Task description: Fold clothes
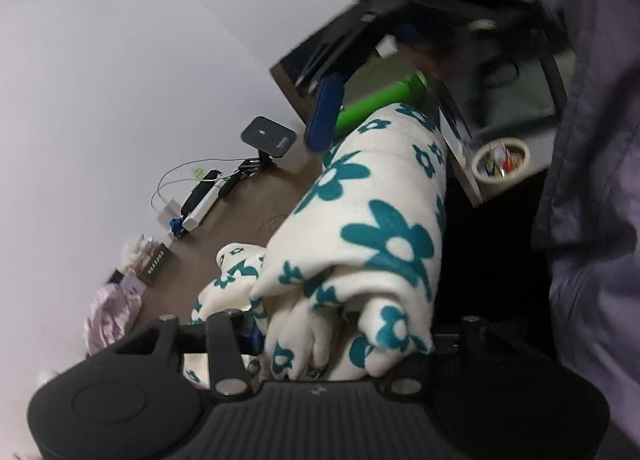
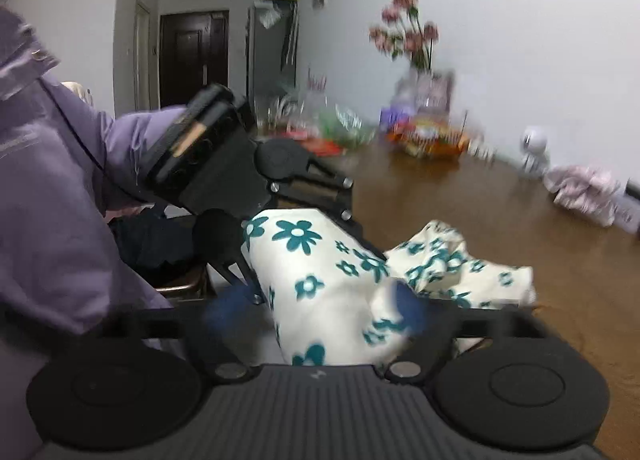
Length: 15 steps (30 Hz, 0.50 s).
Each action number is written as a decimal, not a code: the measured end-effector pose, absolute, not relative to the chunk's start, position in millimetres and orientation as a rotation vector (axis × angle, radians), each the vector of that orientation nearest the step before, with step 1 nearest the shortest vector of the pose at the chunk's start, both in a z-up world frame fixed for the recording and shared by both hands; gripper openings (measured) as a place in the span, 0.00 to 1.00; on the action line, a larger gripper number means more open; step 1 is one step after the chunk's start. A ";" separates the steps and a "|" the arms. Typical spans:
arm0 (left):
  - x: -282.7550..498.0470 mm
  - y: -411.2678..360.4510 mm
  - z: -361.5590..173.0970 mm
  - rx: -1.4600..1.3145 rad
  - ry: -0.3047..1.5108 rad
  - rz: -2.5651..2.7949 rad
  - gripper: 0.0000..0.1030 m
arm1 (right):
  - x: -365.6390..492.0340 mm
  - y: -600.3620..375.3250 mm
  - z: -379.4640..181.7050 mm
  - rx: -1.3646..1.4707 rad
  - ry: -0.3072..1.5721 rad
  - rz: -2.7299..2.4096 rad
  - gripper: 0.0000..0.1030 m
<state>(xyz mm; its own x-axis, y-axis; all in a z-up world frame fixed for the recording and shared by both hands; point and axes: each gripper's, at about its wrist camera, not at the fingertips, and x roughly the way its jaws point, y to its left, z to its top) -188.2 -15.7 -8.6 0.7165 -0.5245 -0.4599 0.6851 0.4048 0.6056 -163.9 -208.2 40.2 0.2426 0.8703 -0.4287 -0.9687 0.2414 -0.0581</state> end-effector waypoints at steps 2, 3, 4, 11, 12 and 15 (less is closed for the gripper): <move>-177.5 -6.1 -5.9 0.743 0.250 -0.794 0.45 | -167.9 -213.1 32.1 -0.377 0.272 1.249 0.99; -171.3 -2.9 -2.4 0.680 0.277 -0.808 0.45 | -163.3 -212.9 27.9 -0.360 0.267 1.226 0.99; -165.1 0.2 1.2 0.616 0.303 -0.821 0.44 | -153.5 -210.8 23.7 -0.323 0.275 1.218 0.99; -128.9 23.7 25.2 0.339 0.508 -0.998 0.43 | -125.5 -197.2 10.2 -0.193 0.275 1.253 0.98; -123.7 25.0 26.4 0.303 0.540 -0.999 0.44 | -123.4 -196.8 9.3 -0.159 0.299 1.284 0.94; -106.9 29.4 28.6 0.186 0.634 -0.996 0.48 | -104.2 -199.2 3.8 0.022 0.432 1.314 0.63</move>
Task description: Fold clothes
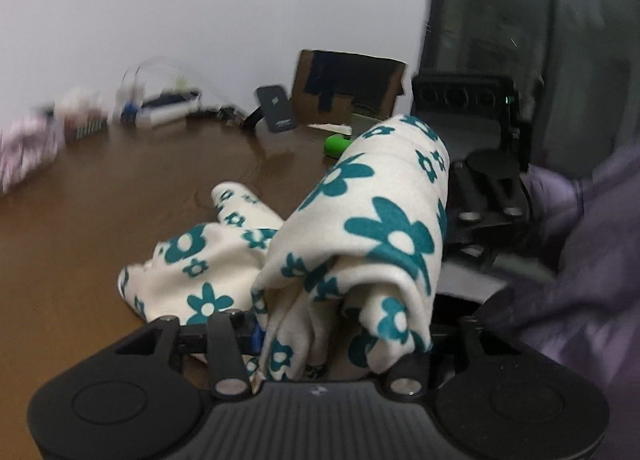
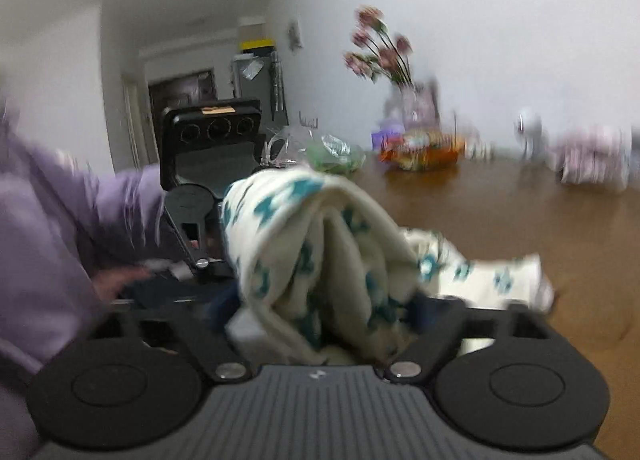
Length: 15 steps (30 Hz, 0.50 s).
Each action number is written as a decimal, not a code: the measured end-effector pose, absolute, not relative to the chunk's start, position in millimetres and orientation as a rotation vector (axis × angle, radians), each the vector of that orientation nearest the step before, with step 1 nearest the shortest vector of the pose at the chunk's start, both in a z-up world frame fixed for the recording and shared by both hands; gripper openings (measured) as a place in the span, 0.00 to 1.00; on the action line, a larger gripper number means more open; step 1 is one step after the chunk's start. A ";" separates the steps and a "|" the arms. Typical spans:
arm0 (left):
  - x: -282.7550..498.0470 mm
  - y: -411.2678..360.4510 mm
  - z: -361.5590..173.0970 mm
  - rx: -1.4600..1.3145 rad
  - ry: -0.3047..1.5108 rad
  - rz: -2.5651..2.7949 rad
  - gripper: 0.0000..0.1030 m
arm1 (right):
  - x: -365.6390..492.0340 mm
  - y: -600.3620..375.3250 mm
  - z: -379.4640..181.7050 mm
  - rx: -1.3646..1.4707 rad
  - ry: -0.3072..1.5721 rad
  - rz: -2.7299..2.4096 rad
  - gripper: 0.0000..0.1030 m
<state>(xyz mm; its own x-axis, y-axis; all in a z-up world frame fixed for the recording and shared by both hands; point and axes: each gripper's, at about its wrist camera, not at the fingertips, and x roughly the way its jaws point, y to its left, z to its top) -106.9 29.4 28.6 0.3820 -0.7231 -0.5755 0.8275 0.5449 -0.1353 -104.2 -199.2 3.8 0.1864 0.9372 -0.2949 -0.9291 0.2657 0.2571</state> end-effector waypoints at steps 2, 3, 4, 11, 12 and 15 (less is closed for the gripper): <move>-96.6 30.6 26.2 0.121 0.652 -0.955 0.55 | -91.4 -206.9 -1.1 0.188 0.527 1.279 0.57; -91.5 32.3 26.0 0.081 0.656 -0.936 0.58 | -85.1 -210.7 -3.6 0.271 0.573 1.259 0.55; -89.1 35.4 26.1 0.040 0.661 -0.918 0.62 | -80.3 -214.1 -7.3 0.337 0.597 1.238 0.54; -70.9 53.1 21.5 -0.258 0.746 -0.717 0.79 | -55.8 -225.5 -20.1 0.592 0.728 1.079 0.56; -71.9 59.3 21.6 -0.315 0.766 -0.680 0.79 | -52.1 -224.8 -20.8 0.604 0.742 1.046 0.57; -67.4 67.0 25.3 -0.407 0.774 -0.587 0.79 | -45.1 -221.9 -17.0 0.597 0.746 0.961 0.68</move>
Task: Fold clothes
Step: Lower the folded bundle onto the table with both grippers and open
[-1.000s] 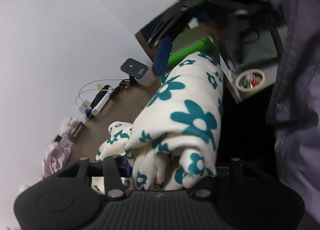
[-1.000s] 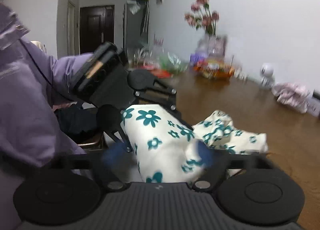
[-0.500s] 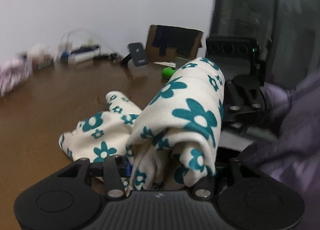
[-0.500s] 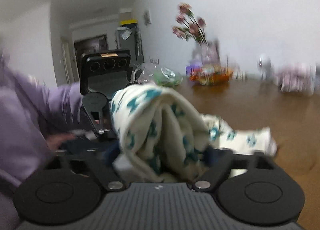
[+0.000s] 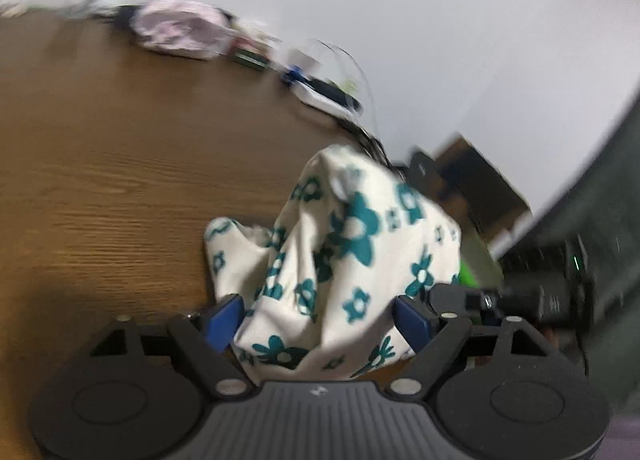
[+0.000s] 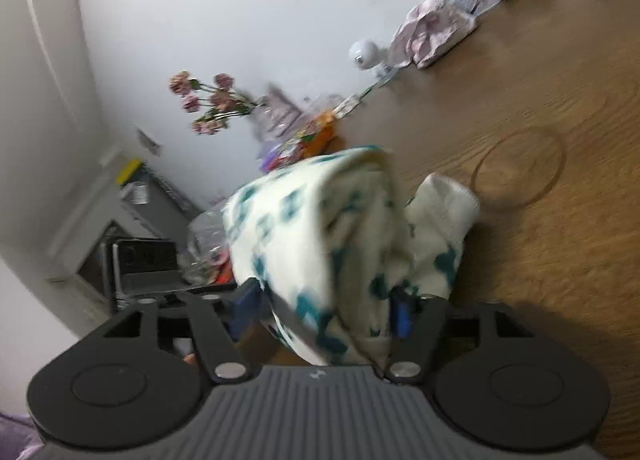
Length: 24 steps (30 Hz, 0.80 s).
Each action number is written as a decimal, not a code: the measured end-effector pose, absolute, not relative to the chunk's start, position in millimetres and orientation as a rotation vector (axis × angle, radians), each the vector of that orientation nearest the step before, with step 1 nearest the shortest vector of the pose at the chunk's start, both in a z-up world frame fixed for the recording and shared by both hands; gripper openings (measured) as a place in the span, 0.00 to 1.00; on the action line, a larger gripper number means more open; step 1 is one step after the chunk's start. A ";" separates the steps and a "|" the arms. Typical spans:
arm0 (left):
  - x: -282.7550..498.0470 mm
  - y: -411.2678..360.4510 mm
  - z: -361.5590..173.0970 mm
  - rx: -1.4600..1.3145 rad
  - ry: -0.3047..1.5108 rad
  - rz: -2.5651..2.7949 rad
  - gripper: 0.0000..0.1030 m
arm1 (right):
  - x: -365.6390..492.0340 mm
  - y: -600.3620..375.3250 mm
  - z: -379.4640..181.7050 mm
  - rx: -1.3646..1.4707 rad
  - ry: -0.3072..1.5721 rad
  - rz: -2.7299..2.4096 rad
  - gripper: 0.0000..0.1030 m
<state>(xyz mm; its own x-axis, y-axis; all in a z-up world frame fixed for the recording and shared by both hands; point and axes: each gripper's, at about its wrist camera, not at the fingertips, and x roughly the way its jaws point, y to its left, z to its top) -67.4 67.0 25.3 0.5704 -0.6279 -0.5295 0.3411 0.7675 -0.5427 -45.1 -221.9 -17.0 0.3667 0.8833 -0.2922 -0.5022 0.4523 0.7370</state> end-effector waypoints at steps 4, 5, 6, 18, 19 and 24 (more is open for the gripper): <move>-65.6 64.5 25.6 -0.408 0.743 -0.522 0.77 | -41.4 -219.7 -7.5 0.599 0.734 0.896 0.69; -66.7 63.9 23.9 -0.412 0.738 -0.511 0.75 | -37.6 -218.1 -7.3 0.600 0.746 0.881 0.68; -67.8 63.3 22.1 -0.416 0.734 -0.501 0.69 | -34.1 -215.6 -8.2 0.594 0.758 0.861 0.58; -53.7 86.3 30.5 -0.578 0.662 -0.468 0.95 | -34.6 -212.4 15.6 0.463 0.679 0.803 0.76; -47.2 84.8 28.0 -0.591 0.674 -0.461 0.93 | -33.1 -216.4 16.8 0.477 0.676 0.800 0.73; -26.0 79.8 17.7 -0.679 0.700 -0.454 0.59 | -12.3 -212.9 11.5 0.536 0.719 0.798 0.28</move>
